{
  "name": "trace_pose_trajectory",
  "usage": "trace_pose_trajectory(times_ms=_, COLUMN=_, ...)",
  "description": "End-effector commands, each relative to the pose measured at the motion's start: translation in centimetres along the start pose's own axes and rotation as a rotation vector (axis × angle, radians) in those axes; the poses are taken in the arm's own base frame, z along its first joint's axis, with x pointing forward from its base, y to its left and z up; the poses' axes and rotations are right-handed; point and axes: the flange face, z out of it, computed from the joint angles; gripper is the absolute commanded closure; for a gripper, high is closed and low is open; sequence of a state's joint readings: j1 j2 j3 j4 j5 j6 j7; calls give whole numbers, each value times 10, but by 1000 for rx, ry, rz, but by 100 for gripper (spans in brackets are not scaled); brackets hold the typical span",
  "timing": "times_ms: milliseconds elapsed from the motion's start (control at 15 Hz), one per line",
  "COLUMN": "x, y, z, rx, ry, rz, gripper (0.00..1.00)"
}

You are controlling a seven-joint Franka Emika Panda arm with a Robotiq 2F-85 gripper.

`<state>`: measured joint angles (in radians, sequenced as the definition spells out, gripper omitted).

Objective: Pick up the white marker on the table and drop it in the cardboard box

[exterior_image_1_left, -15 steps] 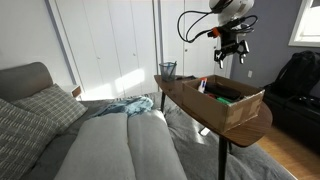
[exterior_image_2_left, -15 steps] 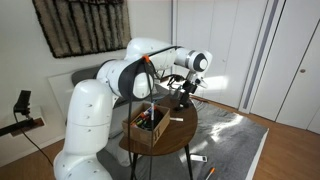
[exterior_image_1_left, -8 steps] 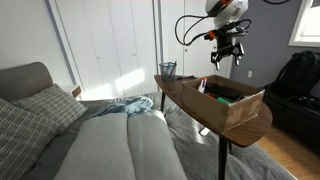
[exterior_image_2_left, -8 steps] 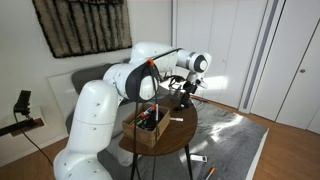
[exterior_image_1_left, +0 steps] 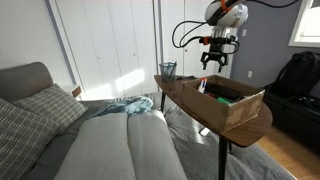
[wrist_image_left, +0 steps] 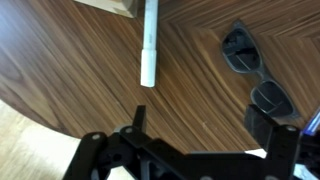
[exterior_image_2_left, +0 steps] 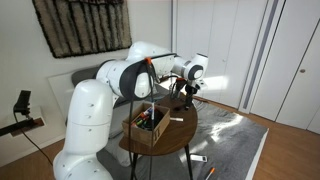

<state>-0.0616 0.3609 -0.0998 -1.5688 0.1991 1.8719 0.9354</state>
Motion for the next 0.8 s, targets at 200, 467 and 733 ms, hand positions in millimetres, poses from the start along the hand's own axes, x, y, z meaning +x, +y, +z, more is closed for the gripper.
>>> trace_pose_trajectory(times_ms=200, x=-51, y=52, z=34, rx=75, ry=-134, rz=-149, gripper=0)
trace_pose_trajectory(times_ms=467, x=-45, y=57, z=43, rx=15, ry=-156, rz=-113, gripper=0)
trace_pose_trajectory(times_ms=733, x=-35, y=66, z=47, rx=-12, ry=-159, rz=-27, gripper=0)
